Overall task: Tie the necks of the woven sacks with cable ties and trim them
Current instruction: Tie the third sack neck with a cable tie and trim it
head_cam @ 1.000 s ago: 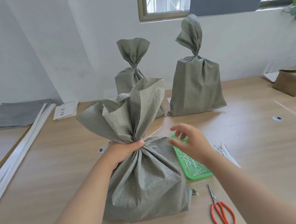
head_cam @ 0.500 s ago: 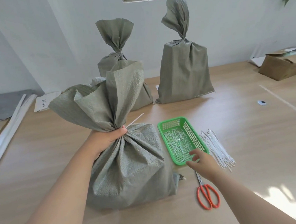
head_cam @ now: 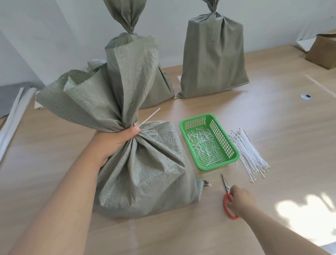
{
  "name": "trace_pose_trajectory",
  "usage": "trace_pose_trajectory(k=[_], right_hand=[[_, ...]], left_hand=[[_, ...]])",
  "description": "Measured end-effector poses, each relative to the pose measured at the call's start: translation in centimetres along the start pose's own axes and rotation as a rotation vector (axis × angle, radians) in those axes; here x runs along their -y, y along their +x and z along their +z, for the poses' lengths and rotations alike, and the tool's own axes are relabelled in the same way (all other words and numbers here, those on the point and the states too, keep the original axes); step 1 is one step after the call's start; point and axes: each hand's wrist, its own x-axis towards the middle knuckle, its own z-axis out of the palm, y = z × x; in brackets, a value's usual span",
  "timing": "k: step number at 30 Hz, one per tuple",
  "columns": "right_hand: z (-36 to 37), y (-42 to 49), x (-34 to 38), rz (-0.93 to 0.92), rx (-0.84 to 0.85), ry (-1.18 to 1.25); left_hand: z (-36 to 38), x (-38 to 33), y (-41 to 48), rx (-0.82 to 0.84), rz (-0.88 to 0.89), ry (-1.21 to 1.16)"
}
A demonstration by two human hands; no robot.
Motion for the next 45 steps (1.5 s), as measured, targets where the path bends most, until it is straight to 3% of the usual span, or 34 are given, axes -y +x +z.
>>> trace_pose_trajectory(k=[14, 25, 30, 38, 45], right_hand=[[1.8, -0.4, -0.8, 0.085, -0.091, 0.108], [-0.8, -3.4, -1.7, 0.119, -0.302, 0.380], [-4.7, -3.3, 0.5, 0.017, -0.453, 0.492], [-12.8, -4.0, 9.3, -0.280, -0.489, 0.748], [-18.7, -7.9, 16.6, -0.534, -0.253, 0.867]], left_hand=[[-0.1, 0.3, 0.1, 0.002, 0.012, -0.015], [-0.2, 0.4, 0.4, 0.074, 0.009, -0.080], [-0.2, 0.4, 0.5, 0.092, 0.012, -0.052], [-0.6, 0.2, 0.7, 0.112, -0.059, -0.091], [-1.0, 0.0, 0.9, 0.097, -0.069, -0.102]])
